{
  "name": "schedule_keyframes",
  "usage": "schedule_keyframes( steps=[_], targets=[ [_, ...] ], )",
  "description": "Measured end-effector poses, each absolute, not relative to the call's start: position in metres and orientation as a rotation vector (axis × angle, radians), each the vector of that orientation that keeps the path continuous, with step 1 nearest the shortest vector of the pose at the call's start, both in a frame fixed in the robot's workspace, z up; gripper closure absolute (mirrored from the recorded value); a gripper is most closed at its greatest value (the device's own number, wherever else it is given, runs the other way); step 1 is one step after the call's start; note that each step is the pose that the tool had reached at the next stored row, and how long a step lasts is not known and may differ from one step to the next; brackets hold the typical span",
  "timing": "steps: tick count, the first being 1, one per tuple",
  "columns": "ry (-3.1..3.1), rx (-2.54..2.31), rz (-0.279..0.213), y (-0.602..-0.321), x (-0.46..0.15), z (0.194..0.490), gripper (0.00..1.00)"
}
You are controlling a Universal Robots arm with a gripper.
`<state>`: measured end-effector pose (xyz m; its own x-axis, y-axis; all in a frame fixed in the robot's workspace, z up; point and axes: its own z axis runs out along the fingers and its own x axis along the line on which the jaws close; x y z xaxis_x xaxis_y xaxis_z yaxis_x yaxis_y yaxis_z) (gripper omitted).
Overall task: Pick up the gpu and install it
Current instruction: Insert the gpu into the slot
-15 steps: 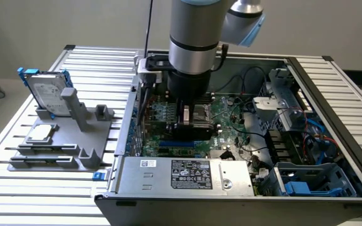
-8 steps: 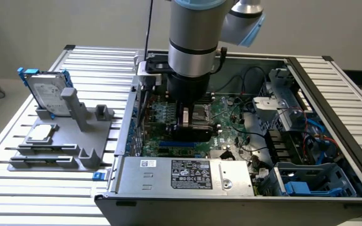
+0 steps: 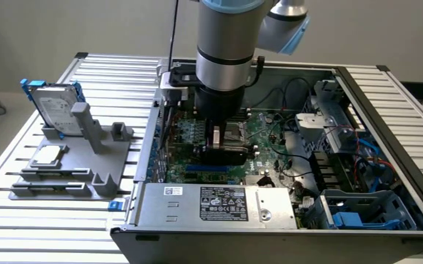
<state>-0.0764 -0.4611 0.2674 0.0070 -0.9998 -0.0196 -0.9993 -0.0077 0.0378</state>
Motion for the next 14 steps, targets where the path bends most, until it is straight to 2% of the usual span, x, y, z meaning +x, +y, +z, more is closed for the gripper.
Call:
schedule_keyframes(
  steps=[14],
  targets=[
    [-2.208, 2.213, -0.066, -0.4612, -0.0807, 0.2615, 0.74]
  ],
)
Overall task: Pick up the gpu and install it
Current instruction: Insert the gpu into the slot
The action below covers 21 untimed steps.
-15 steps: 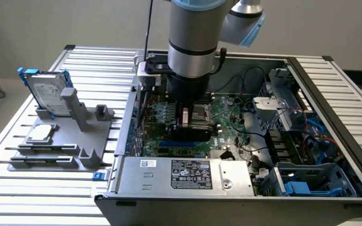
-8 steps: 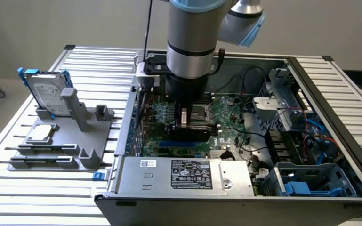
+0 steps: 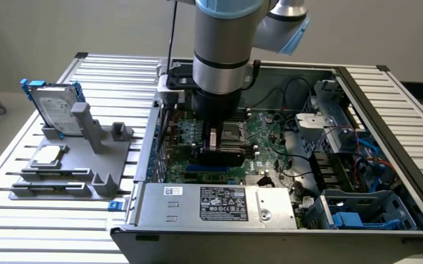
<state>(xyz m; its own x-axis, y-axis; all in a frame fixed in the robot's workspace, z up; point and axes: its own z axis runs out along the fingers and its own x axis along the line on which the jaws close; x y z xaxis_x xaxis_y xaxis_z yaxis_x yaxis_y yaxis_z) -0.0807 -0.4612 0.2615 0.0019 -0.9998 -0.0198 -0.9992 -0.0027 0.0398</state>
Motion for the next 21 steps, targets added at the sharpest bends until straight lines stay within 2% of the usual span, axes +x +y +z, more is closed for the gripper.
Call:
schedule_keyframes(
  steps=[21],
  targets=[
    [-2.197, 2.196, -0.096, -0.4627, -0.081, 0.261, 0.74]
  ],
)
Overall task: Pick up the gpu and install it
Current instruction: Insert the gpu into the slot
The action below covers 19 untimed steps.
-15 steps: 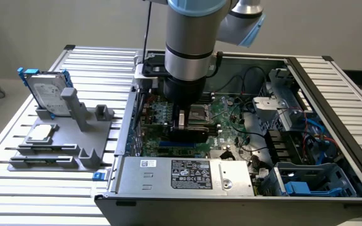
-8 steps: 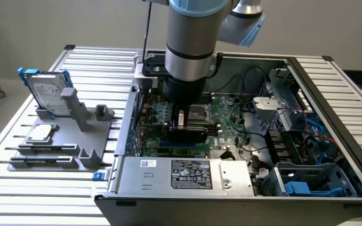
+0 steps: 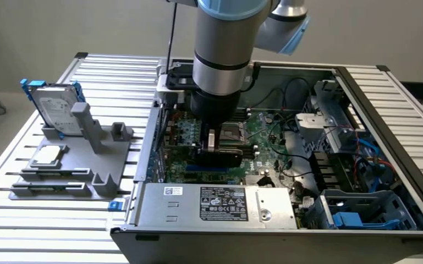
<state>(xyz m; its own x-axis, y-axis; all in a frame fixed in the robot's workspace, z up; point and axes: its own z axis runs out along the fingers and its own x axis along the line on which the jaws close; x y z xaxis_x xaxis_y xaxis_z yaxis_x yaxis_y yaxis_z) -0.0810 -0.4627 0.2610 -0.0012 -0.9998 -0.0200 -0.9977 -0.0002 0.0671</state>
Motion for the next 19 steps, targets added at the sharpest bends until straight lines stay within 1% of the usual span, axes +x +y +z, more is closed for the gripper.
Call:
schedule_keyframes(
  steps=[19],
  targets=[
    [-2.205, 2.189, -0.102, -0.464, -0.0804, 0.2606, 0.74]
  ],
)
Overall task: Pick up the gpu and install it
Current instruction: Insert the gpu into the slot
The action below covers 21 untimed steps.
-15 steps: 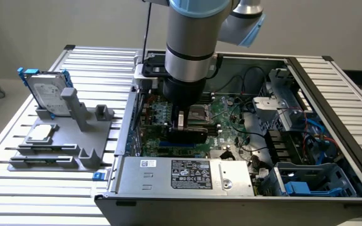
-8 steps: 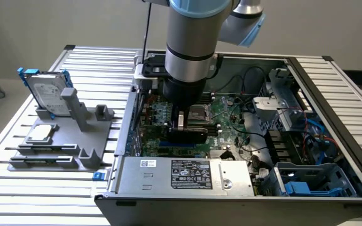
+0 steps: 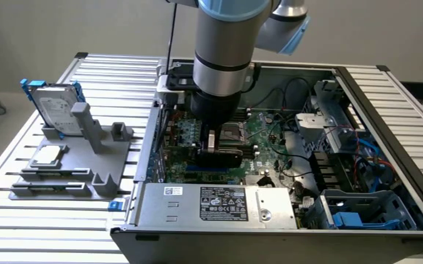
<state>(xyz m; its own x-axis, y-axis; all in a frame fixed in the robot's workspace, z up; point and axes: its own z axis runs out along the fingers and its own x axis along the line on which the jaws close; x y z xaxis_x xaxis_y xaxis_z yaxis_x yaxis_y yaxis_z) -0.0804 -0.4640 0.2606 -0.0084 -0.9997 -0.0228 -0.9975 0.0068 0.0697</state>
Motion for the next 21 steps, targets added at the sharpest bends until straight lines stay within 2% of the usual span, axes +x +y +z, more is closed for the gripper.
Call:
schedule_keyframes(
  steps=[21],
  targets=[
    [-2.247, 2.142, -0.111, -0.464, -0.0803, 0.2551, 0.74]
  ],
)
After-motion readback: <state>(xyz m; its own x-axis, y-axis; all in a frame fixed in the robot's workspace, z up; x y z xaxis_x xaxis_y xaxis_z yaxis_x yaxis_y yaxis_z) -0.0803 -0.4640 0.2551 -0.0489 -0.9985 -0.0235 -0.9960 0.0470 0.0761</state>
